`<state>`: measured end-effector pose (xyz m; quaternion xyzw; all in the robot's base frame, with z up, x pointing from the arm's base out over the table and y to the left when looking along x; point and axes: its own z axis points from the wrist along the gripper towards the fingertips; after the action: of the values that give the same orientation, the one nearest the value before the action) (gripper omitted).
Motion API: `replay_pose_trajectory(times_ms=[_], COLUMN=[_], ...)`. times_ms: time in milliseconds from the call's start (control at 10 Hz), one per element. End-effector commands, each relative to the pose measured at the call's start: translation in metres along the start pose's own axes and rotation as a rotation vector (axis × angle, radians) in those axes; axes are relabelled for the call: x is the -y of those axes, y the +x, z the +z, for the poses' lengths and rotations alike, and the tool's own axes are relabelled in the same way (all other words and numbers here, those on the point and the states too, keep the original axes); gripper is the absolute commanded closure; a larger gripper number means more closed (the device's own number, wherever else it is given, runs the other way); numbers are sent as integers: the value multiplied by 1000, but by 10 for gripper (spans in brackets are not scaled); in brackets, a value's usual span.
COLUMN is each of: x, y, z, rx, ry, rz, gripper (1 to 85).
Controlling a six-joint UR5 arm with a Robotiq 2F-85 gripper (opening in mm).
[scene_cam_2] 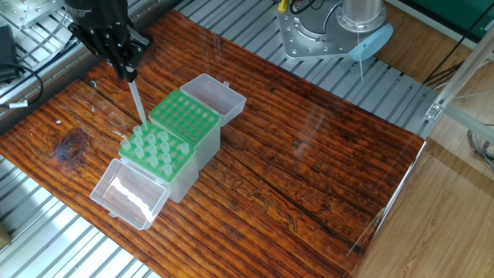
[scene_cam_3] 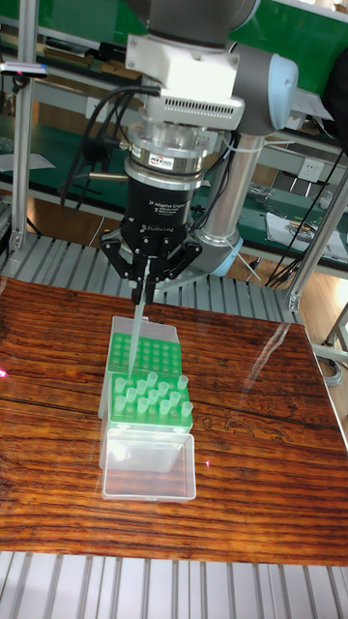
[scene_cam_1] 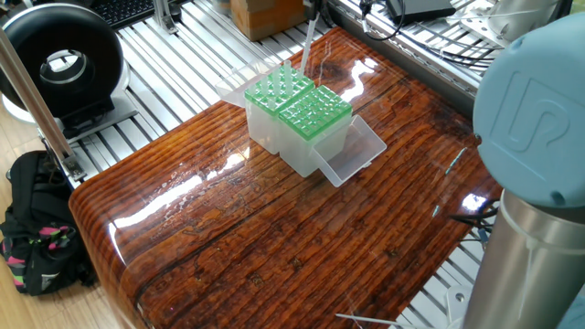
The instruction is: Transfer all large pipette tips from one holder to another
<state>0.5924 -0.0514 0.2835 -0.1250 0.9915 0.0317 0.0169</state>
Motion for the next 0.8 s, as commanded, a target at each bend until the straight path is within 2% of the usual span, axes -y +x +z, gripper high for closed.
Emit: replay_pose_trajectory(times_ms=[0, 700], x=[-3, -3], y=[-4, 2], z=[3, 8], rx=[6, -5], ry=[-12, -13], rz=[7, 9], gripper=[777, 777])
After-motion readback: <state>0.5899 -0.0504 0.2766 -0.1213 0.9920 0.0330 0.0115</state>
